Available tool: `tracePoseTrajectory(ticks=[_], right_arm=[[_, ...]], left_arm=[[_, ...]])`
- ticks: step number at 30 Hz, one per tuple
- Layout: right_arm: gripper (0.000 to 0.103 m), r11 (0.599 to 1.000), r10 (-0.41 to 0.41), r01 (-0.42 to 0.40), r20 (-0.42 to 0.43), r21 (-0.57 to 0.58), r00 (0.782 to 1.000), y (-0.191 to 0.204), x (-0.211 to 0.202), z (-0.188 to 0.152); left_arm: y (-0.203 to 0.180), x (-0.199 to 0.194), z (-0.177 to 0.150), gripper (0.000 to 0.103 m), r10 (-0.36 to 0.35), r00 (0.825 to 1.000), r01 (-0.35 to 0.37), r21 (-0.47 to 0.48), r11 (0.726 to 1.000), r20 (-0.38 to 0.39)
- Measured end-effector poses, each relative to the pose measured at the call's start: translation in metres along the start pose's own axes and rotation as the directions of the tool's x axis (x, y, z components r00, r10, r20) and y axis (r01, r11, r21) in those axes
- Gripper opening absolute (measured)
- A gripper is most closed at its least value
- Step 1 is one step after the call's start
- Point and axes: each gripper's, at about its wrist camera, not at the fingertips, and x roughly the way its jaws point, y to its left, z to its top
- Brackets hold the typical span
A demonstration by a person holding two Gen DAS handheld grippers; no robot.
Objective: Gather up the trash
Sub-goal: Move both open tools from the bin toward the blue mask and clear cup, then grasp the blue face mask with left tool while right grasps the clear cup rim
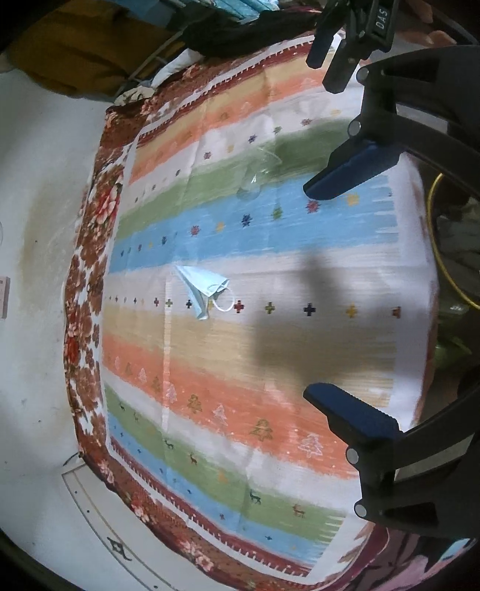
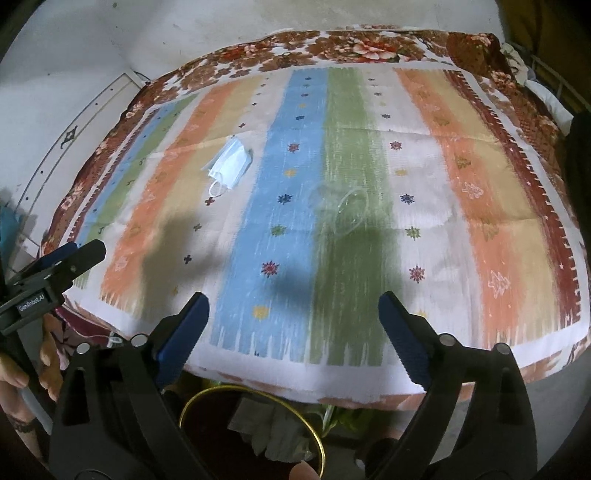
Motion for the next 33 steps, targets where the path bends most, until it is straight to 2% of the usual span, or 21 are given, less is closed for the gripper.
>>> tracePoseTrajectory(ticks=[5, 8, 11, 13, 17, 22, 28, 33], right_arm=[[0.094, 0.999, -0.031, 0.031, 0.004, -0.012, 1.0, -0.003, 0.018, 0.015], [0.094, 1.0, -0.029, 0.029, -0.009, 0.011, 1.0, -0.01, 0.031, 0.024], [0.094, 0.996, 0.016, -0.012, -0.043, 0.087, 0.999, -0.022, 0.044, 0.032], [0.094, 0.993, 0.028, -0.022, -0.05, 0.115, 0.998, -0.026, 0.051, 0.037], [0.093, 0.991, 0.021, -0.012, -0.068, 0.135, 0.997, -0.032, 0.066, 0.046], [0.092, 0.991, 0.011, 0.0, -0.074, 0.137, 0.997, -0.033, 0.08, 0.056], [0.079, 0.98, 0.014, 0.004, -0.087, 0.201, 0.996, -0.05, 0.106, 0.072], [0.066, 0.979, 0.005, 0.017, -0.109, 0.204, 0.994, -0.056, 0.128, 0.08]], left_arm=[[-0.001, 0.025, 0.012, 0.097, 0.058, 0.998, -0.058, 0.032, 0.998, -0.013], [0.003, 0.034, 0.022, 0.097, 0.044, 0.999, -0.044, 0.021, 0.999, -0.017], [0.006, 0.045, 0.033, 0.097, 0.037, 0.999, -0.037, 0.036, 0.999, -0.005], [0.006, 0.054, 0.039, 0.097, 0.048, 0.999, -0.047, 0.052, 0.998, -0.024], [0.006, 0.068, 0.05, 0.097, 0.02, 0.999, -0.018, 0.049, 0.999, -0.046], [0.009, 0.091, 0.061, 0.097, 0.029, 0.997, -0.025, 0.062, 0.998, -0.065], [0.014, 0.117, 0.074, 0.097, 0.05, 0.994, -0.044, 0.067, 0.997, -0.093], [0.014, 0.128, 0.088, 0.097, 0.042, 0.995, -0.035, 0.071, 0.997, -0.09]])
